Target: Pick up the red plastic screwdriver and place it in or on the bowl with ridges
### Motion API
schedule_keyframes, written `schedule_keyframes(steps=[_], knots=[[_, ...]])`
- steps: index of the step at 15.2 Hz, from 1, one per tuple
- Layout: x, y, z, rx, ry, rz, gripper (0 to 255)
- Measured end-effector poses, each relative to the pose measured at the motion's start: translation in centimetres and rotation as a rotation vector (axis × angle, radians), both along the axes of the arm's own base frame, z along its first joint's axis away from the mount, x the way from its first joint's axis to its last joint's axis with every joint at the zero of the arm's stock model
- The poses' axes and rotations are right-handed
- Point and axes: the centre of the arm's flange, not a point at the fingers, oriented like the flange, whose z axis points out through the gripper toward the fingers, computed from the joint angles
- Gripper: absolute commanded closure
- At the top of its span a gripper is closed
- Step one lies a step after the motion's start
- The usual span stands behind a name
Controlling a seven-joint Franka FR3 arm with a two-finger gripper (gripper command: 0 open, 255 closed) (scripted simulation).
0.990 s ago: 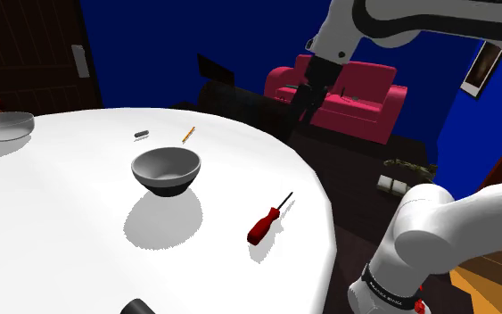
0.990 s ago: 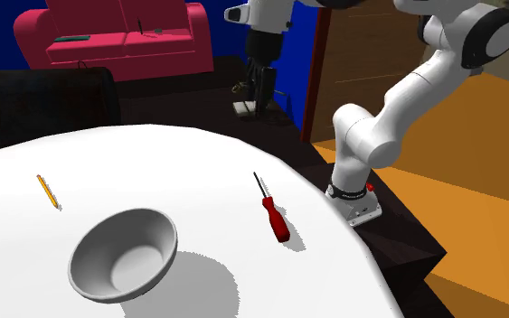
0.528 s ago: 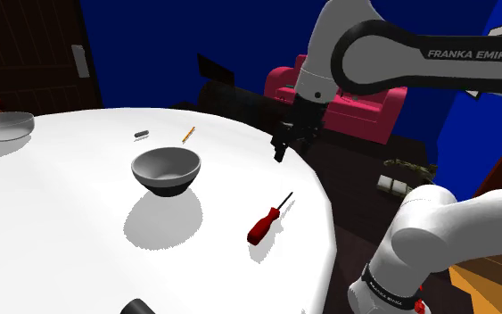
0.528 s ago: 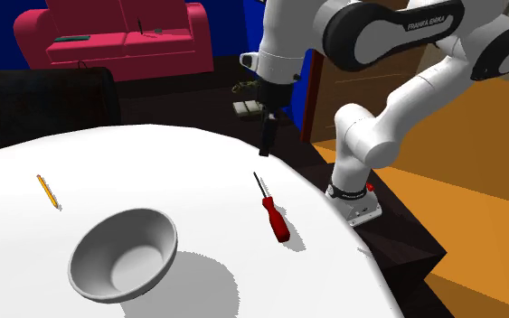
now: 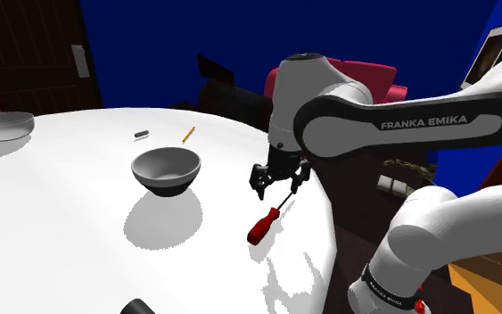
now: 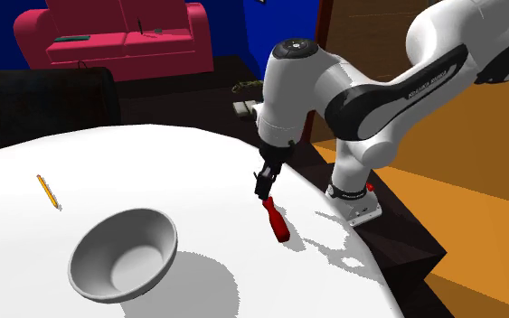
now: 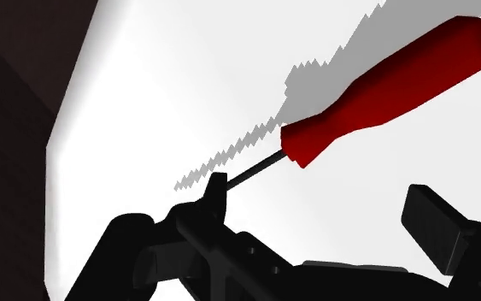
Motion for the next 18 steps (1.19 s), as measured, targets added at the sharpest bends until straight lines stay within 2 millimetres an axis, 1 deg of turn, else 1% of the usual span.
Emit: schedule_keyframes(steps=[2,4,9,11,16,17,18], knots=[[0.3,0.8,-2.3,-0.016,0.012,-0.068,0],[0.4,0.8,-3.6,-0.020,0.015,-0.087,0],[0.6,0.7,-6.1,-0.021,0.016,-0.093,0],[0.6,0.6,-6.4,-0.021,0.016,-0.093,0],[0.6,0.5,-6.5,-0.021,0.015,-0.093,0],[0.6,0.5,-6.5,-0.021,0.015,-0.093,255],[0.6,0.5,-6.5,-0.021,0.015,-0.093,255]])
